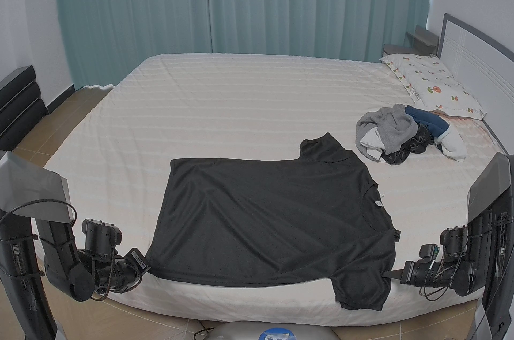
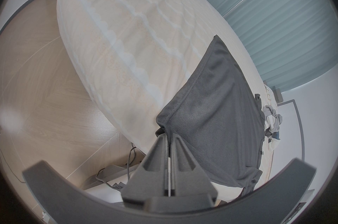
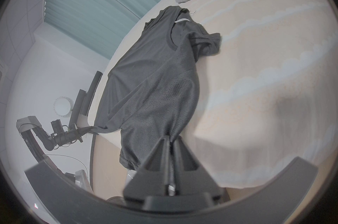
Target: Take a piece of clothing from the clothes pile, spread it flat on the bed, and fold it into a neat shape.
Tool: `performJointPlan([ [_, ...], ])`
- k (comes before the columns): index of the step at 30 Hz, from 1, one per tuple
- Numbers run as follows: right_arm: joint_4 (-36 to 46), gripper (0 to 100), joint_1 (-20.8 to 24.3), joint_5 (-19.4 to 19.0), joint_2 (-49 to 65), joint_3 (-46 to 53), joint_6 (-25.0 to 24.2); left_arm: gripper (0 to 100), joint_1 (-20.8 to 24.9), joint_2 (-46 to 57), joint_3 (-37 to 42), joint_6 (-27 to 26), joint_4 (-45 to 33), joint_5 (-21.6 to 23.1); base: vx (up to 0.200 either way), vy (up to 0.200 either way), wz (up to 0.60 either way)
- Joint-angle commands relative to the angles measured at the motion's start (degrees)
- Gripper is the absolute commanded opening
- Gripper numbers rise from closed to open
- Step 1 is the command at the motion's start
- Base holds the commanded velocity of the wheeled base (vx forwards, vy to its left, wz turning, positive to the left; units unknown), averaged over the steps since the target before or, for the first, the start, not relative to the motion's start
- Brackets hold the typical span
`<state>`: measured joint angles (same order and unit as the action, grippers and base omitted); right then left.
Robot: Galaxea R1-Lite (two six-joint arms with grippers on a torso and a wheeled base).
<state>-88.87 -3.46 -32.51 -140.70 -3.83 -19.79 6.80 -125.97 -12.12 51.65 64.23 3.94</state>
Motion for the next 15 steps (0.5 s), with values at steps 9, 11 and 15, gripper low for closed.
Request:
performJointPlan([
  [9,2.9,0,0.7,4.8,11.3,3.8,0.4,0,-0.4,-0.1,0.3,-0.2,0.1,-0.7,0.000,0.000,0.00],
  [11,6.2,0,0.7,4.8,11.9,3.8,0.6,0,-0.4,0.1,0.4,-0.7,0.5,-1.4,0.000,0.000,0.00],
  [15,13.2,0,0.1,4.7,15.0,3.8,0.8,0,-0.4,1.2,2.1,-1.0,3.5,-2.2,0.000,0.000,0.00],
])
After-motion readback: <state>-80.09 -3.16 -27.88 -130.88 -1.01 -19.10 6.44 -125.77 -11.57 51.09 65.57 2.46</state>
